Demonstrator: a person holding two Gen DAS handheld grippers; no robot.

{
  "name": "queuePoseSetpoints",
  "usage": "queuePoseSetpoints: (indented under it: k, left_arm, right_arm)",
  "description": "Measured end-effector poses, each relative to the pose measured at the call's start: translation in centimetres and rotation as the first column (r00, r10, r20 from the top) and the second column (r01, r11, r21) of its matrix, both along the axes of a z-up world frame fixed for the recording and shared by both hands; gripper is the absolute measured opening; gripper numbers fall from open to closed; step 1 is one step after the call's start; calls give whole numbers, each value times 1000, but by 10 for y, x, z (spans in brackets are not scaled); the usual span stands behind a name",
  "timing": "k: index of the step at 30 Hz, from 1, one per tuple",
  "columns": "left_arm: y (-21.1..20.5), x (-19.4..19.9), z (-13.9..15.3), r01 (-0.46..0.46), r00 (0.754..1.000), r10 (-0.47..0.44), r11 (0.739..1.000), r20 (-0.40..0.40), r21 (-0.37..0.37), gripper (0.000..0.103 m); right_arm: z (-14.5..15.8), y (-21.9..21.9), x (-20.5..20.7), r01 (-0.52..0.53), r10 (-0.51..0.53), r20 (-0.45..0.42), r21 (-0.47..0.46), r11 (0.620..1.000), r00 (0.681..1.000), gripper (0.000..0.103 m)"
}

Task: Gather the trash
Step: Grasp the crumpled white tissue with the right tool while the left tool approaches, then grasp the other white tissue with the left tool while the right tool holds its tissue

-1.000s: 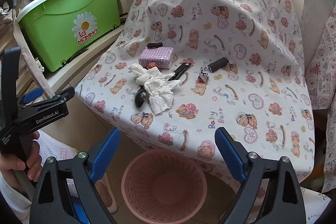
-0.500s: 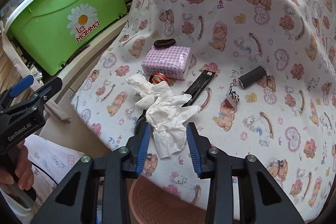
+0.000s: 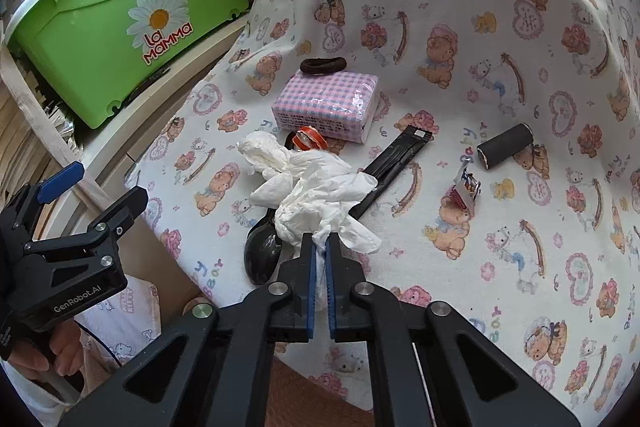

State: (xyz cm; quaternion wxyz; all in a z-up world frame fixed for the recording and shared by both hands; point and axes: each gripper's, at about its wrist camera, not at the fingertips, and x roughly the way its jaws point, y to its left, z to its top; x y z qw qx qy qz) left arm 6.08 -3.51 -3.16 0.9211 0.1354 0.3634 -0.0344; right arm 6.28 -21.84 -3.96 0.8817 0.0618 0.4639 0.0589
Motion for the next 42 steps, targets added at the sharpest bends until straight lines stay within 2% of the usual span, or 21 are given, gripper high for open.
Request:
queuePoseSetpoints:
  k: [6, 10, 13, 16, 18, 20, 26, 29, 32, 34, 35, 36, 38, 42]
  left_arm:
    - [-19, -7, 6, 55, 998, -56, 998, 10, 39, 95]
    - [-37, 0, 12, 120, 987, -124, 992, -107, -38, 83]
    - [-52, 20, 14, 151, 953, -185, 976, -238, -154, 79]
    - [-63, 49, 10, 96, 911, -189, 962, -367, -256, 63]
    - [-68, 65, 6, 63, 890, -185, 955, -416, -291, 49]
    - [-73, 78, 4, 41, 877, -178, 953, -446, -300, 42]
    - [-91, 96, 1, 22, 851, -164, 960, -498, -278, 40]
    - [-95, 101, -5, 2, 839, -152, 961, -523, -276, 42]
    - [-104, 100, -9, 13, 838, -156, 964, -523, -267, 42]
    - [-110, 103, -13, 26, 842, -146, 972, -519, -232, 28]
    - [-112, 102, -14, 26, 842, -141, 975, -520, -221, 8]
    - [-114, 101, -15, 26, 838, -143, 975, -527, -222, 0]
    - [-113, 98, -13, 27, 829, -165, 966, -534, -257, 0]
    - [-113, 92, 0, 60, 855, -165, 973, -491, -223, 0]
  right_arm:
    - [35, -19, -22, 59, -61, 84, 25, 998, 995, 5]
    - [45, -43, -28, 129, -130, 88, 18, 992, 988, 5]
    - [42, -59, -29, 169, -171, 63, 41, 985, 983, 5]
    - [41, -64, -29, 174, -176, 54, 42, 984, 983, 5]
    - [41, -64, -31, 169, -171, 54, 37, 985, 984, 5]
    - [41, -64, -33, 167, -169, 54, 38, 985, 984, 5]
    - [43, -65, -38, 165, -167, 53, 41, 985, 985, 5]
    - [48, -65, -41, 157, -160, 70, 48, 986, 985, 5]
    - [50, -66, -43, 159, -161, 79, 42, 986, 984, 5]
    - [51, -67, -44, 159, -162, 79, 45, 986, 984, 5]
    - [51, -67, -44, 160, -163, 78, 45, 986, 984, 5]
    - [50, -67, -43, 162, -165, 76, 44, 986, 983, 5]
    - [49, -67, -43, 166, -169, 70, 42, 985, 983, 5]
    - [45, -69, -42, 177, -180, 58, 44, 983, 982, 5]
